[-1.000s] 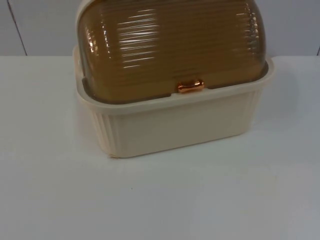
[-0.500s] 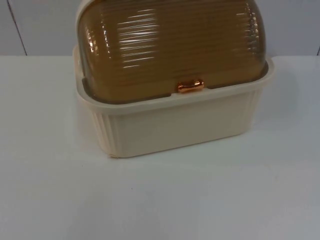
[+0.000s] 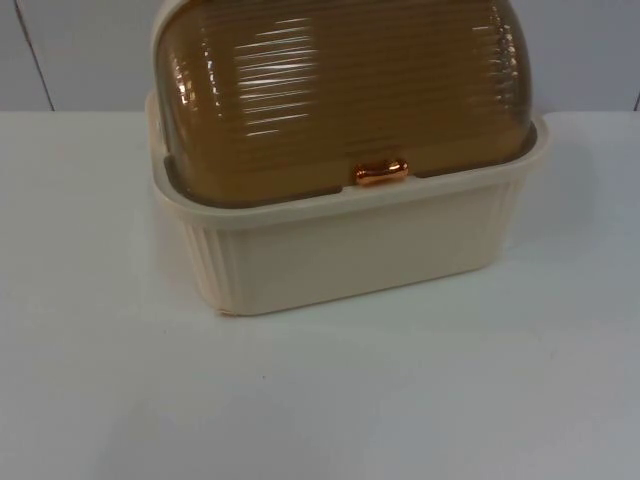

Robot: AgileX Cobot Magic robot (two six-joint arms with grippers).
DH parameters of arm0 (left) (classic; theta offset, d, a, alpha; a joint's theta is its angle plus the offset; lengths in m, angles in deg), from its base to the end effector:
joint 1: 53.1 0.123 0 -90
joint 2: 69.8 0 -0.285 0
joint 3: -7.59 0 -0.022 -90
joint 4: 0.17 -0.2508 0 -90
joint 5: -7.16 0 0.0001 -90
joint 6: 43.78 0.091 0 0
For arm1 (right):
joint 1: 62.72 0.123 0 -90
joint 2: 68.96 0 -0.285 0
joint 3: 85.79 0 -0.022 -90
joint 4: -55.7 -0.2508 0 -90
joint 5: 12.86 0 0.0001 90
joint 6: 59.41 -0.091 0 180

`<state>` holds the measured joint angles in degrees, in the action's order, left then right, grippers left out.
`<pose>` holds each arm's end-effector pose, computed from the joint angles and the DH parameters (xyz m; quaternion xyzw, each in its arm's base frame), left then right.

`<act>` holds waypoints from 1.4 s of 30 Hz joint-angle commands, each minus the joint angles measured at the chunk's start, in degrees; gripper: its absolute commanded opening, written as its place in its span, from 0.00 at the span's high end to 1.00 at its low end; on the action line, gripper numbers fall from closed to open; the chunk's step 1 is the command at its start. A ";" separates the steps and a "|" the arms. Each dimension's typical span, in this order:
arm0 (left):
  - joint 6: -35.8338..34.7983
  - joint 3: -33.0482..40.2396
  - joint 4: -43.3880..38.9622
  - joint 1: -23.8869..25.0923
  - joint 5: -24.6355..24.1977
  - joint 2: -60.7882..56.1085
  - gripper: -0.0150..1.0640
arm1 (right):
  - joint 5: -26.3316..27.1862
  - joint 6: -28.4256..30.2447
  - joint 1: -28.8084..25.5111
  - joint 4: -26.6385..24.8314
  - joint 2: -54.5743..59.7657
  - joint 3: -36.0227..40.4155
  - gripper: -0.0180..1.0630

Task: Open the box lid with the left hand, place the block into the box with the right hand, then close the box lid with the left hand.

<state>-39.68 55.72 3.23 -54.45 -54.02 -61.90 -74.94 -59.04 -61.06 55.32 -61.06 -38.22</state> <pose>-0.0059 -0.0046 0.2790 0.0419 0.8522 -0.0171 0.5213 -0.0075 0.0003 0.2803 -0.0153 0.8550 0.0091 0.5183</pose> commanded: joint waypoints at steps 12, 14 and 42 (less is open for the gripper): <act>-4.81 0.74 -6.08 -0.31 -0.44 -0.11 0.02 | 0.36 0.05 0.31 0.38 -0.11 0.09 0.01; -4.81 0.74 -6.08 -0.31 -0.44 -0.11 0.02 | 0.25 0.05 0.31 0.38 -0.11 0.09 0.01; -6.41 0.74 -6.76 -0.31 -0.44 -0.11 0.02 | 0.24 -0.80 0.31 -1.41 -0.11 0.09 0.01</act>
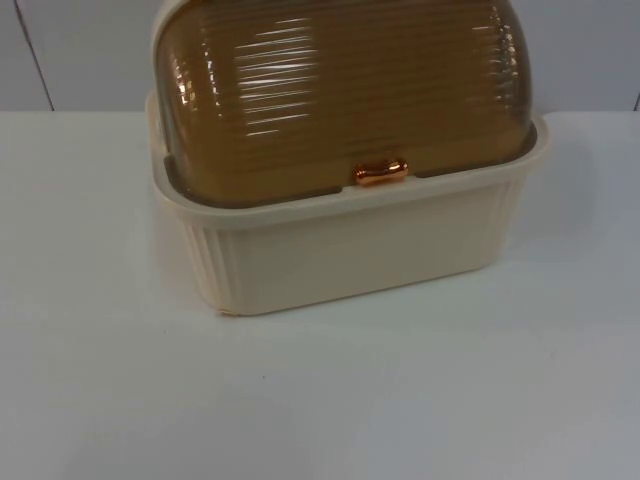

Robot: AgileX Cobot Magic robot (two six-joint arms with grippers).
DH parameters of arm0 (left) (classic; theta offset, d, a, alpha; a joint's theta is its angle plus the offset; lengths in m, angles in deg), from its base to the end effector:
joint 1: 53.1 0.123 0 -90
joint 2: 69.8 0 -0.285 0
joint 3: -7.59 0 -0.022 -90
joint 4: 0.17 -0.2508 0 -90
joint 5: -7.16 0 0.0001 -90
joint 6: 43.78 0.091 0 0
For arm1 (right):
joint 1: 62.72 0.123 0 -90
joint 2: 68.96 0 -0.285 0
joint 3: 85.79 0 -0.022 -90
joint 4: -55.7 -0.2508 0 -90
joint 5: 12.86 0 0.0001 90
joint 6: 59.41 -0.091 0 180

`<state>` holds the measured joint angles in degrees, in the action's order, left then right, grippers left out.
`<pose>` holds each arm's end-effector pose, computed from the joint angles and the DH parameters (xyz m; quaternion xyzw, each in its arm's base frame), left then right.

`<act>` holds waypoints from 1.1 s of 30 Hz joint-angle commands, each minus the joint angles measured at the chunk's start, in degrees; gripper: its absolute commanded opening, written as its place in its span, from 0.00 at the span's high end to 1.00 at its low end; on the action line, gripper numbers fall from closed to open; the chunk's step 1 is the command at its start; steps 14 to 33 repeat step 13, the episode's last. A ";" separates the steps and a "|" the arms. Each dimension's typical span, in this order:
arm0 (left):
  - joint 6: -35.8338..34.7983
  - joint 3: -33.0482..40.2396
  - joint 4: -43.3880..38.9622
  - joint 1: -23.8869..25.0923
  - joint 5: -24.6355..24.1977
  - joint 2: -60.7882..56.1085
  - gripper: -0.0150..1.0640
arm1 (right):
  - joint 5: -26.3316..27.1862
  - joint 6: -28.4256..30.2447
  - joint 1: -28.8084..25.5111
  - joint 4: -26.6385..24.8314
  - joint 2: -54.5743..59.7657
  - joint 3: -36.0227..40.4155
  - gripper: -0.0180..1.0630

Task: Open the box lid with the left hand, place the block into the box with the right hand, then close the box lid with the left hand.

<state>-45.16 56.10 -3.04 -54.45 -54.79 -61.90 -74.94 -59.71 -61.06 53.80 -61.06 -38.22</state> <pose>-0.0055 0.0042 0.2760 -0.0014 0.8585 0.0128 0.5126 -0.0076 0.0024 0.2803 -0.0111 0.8549 0.0254 0.5180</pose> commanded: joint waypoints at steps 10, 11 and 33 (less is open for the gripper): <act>1.38 0.35 1.04 -0.31 0.23 -0.11 0.02 | 0.35 -0.13 0.31 0.11 -0.11 0.09 0.01; 1.38 0.35 1.04 -0.31 0.23 -0.11 0.02 | 0.35 -0.13 0.31 0.11 -0.11 0.09 0.01; 1.38 0.35 1.06 -0.31 0.23 -0.11 0.02 | 0.35 -0.13 0.31 0.11 -0.11 0.09 0.01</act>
